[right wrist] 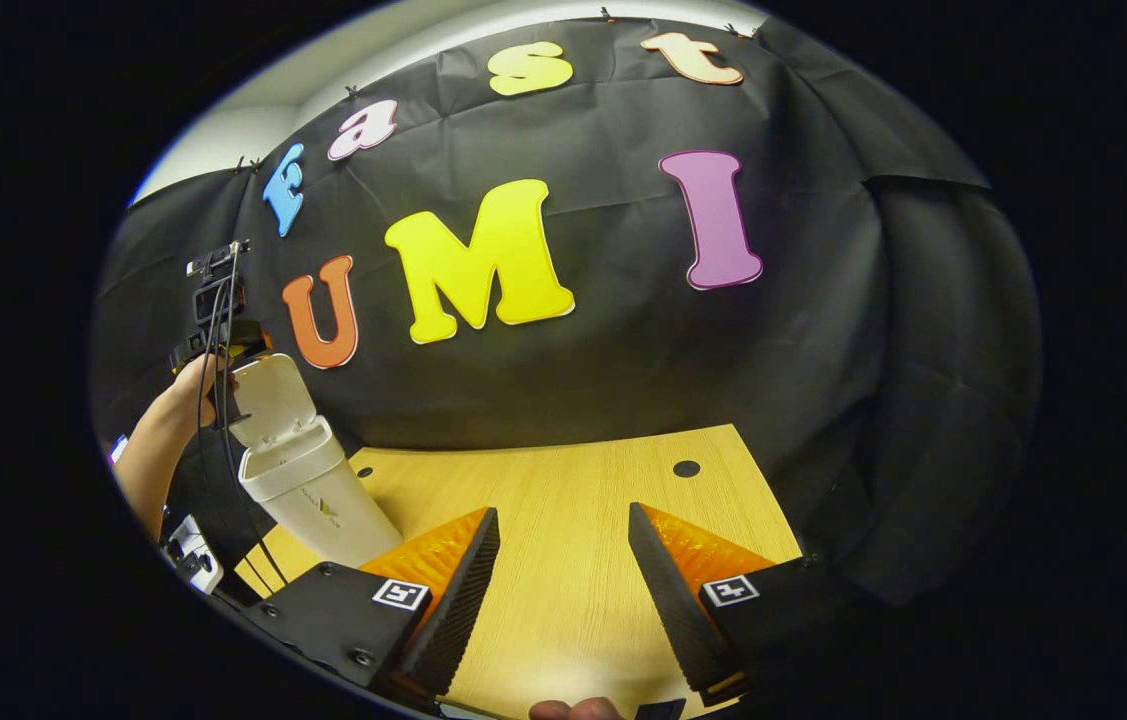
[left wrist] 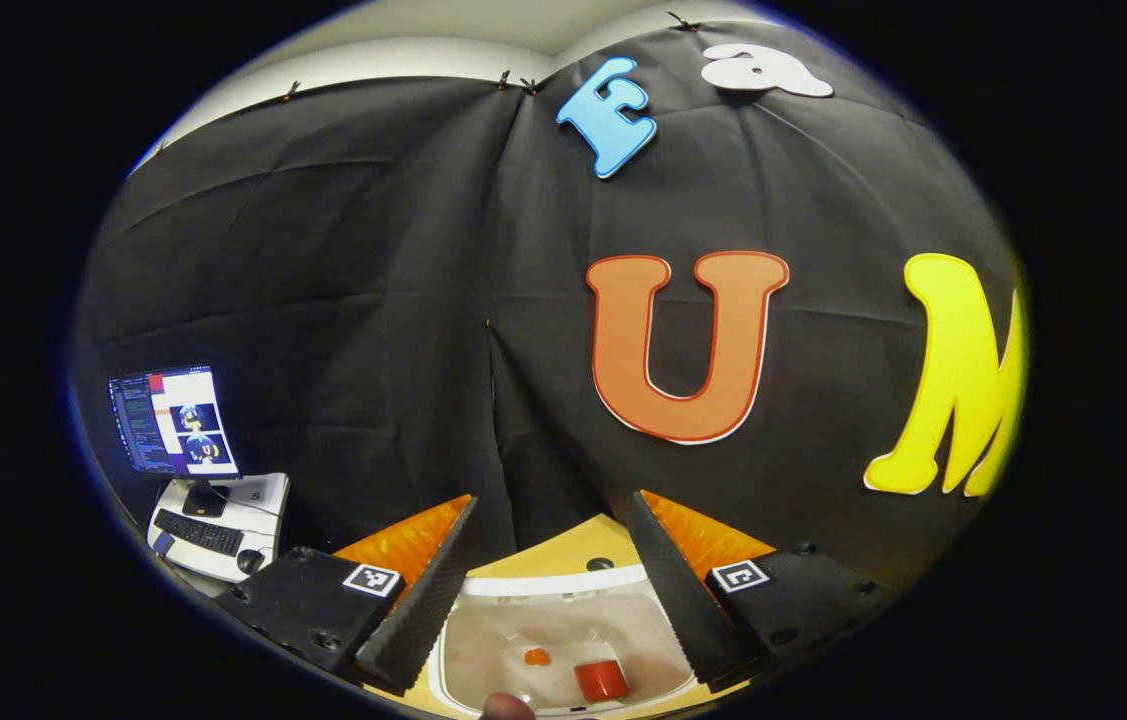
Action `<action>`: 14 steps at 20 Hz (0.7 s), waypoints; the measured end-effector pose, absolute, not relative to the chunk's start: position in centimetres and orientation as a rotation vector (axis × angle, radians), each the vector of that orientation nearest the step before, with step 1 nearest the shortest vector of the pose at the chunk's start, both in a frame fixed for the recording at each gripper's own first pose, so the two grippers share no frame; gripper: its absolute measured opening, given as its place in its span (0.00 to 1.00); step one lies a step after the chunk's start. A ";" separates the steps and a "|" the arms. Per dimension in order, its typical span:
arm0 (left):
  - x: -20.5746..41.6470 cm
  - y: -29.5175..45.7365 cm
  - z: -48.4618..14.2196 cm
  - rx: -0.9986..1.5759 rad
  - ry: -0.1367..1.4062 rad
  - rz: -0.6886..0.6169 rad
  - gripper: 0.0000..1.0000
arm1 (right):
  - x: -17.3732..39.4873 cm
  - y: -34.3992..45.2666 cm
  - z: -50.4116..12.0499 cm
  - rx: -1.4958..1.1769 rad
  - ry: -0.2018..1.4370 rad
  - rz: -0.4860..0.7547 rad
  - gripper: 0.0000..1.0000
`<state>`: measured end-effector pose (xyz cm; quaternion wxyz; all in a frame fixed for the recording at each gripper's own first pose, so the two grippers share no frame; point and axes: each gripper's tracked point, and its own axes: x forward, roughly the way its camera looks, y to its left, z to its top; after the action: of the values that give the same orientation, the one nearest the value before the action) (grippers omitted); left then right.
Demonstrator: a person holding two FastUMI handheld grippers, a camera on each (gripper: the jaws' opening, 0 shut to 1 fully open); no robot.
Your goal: Press the lid of the desktop garbage bin to open it, pick up the crumpled paper on the desktop and throw it into the bin, then pick up the pop can on the desktop and drop it into the bin, and finally close the garbage bin lid.
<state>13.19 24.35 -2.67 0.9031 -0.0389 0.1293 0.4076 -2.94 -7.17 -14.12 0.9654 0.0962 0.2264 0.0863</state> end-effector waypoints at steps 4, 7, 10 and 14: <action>11.5 21.2 -5.5 -0.112 0.284 0.820 0.98 | -3.9 -8.2 -14.2 0.154 0.473 0.193 0.84; 10.5 19.6 -8.0 -0.104 0.300 0.810 0.97 | -4.1 -8.9 -14.2 0.139 0.486 0.193 0.83; 9.9 19.9 -11.0 -0.133 0.313 0.801 0.97 | -4.3 -8.7 -14.4 0.131 0.497 0.199 0.84; 9.5 18.1 -13.4 -0.110 0.346 0.786 0.97 | -4.7 -7.7 -15.1 0.105 0.519 0.224 0.84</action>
<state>9.50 18.10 -13.43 0.9078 -0.0532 0.1677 0.3807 -4.68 -7.67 -15.08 0.9589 0.0520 0.2561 0.1105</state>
